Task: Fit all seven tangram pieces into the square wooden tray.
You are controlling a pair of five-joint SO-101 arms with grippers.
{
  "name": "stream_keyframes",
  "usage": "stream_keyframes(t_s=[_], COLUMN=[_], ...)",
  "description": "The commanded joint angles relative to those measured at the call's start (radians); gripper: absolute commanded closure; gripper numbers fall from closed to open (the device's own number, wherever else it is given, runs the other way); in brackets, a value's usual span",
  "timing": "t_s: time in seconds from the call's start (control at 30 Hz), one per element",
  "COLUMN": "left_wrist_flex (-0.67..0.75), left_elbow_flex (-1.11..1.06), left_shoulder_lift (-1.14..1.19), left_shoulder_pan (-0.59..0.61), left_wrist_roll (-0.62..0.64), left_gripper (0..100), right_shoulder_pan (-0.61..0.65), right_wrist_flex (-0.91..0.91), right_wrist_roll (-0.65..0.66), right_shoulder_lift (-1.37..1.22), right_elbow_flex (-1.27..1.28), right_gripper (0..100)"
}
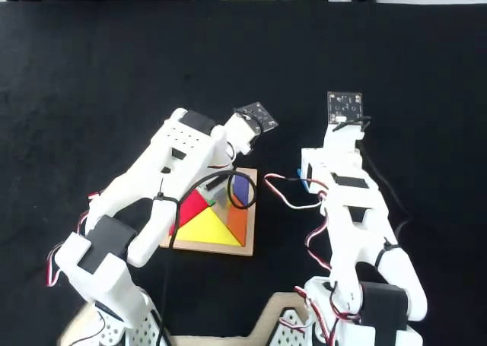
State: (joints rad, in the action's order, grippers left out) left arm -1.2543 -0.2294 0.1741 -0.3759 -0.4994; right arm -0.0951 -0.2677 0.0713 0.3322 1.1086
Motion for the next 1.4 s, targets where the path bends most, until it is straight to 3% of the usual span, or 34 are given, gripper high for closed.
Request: stream_keyframes(t_s=[0.0,0.17,0.4,0.7,0.9,1.37], left_wrist_flex=[-0.005,-0.005,0.028,0.29,0.292,0.212], left_elbow_flex=[0.064,0.076,0.191,0.03,0.024,0.022], left_shoulder_lift=[-0.009,-0.011,0.0,0.046,0.083,0.086], left_shoulder_pan=[-0.012,0.005,0.177,0.203,0.216,0.216], left_wrist_roll=[-0.009,-0.048,-0.058,-0.064,-0.138,-0.133], left_gripper=[73,73,73,82,79,79], right_shoulder_pan=[0.014,0.014,0.015,0.015,0.015,0.017], right_wrist_flex=[0.017,0.017,0.017,0.017,0.017,0.018], right_wrist_roll=[0.011,0.011,0.011,0.011,0.011,0.011], right_shoulder_lift=[-0.001,-0.001,-0.001,-0.001,-0.001,-0.001], right_elbow_flex=[-0.054,-0.054,-0.053,-0.053,-0.053,-0.053], right_gripper=[98.0,98.0,98.0,98.0,98.0,98.0])
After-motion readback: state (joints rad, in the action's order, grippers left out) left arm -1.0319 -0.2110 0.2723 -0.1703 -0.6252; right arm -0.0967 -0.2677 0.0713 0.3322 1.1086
